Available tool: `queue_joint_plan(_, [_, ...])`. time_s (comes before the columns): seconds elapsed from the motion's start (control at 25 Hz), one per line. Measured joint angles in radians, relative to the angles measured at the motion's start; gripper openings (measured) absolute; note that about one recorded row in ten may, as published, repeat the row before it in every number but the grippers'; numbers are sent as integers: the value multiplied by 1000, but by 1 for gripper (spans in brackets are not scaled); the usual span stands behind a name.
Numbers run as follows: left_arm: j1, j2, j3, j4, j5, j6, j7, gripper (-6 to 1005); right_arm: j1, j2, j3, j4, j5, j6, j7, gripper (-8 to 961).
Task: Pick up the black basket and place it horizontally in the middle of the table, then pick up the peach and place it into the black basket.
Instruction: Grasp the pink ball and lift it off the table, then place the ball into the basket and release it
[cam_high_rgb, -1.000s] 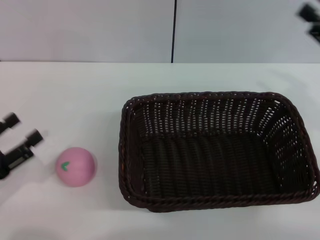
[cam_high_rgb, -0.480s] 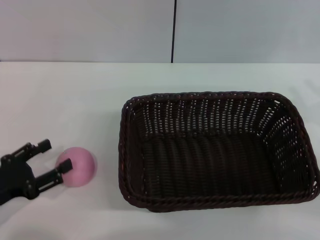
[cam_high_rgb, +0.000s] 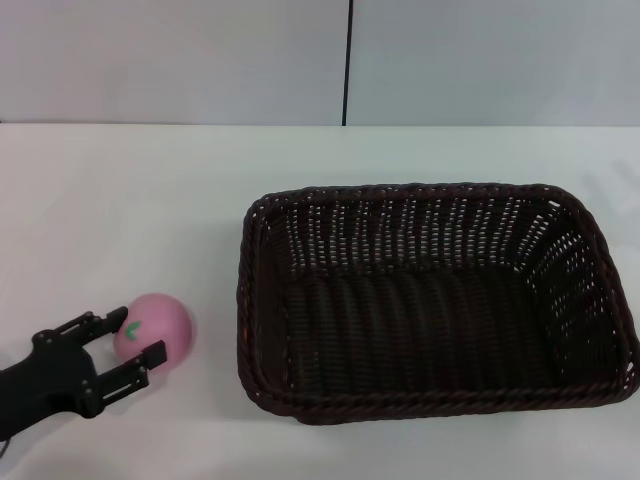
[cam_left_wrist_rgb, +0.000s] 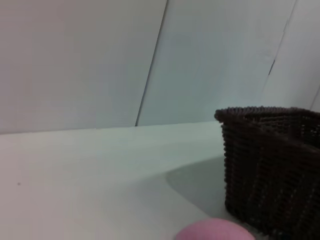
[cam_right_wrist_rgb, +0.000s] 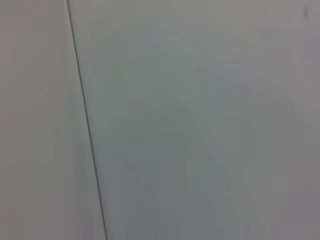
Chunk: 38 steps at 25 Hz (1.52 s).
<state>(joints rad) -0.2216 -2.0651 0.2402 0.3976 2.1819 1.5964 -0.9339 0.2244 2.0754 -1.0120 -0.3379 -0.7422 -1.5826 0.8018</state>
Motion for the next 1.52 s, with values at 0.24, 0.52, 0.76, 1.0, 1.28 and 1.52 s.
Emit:
queue_joint_plan(0.24, [-6, -1, 1, -21, -1, -32, 19, 663, 0, 0, 17, 28, 1, 3, -12, 530])
queue_joint_plan(0.52, [-7, -1, -14, -48, -22, -27, 95, 422, 1, 4, 36, 74, 1, -10, -43, 530])
queue_joint_plan(0.76, [-6, 2, -20, -46, -69, -6, 93, 345, 0, 6, 36, 99, 1, -30, -44, 531])
queue_joint_plan(1.0, [-20, 6, -80, -38, -249, 129, 78, 283, 0, 7, 36, 107, 1, -62, -44, 530])
queue_joint_plan(1.28, [-103, -2, -73, -82, -281, 224, 45, 232, 16, 8, 36, 110, 1, -112, -44, 530])
queue_joint_plan(1.52, [-194, -4, -3, -194, -260, 223, 75, 210, 36, 7, 36, 109, 1, -138, -44, 530])
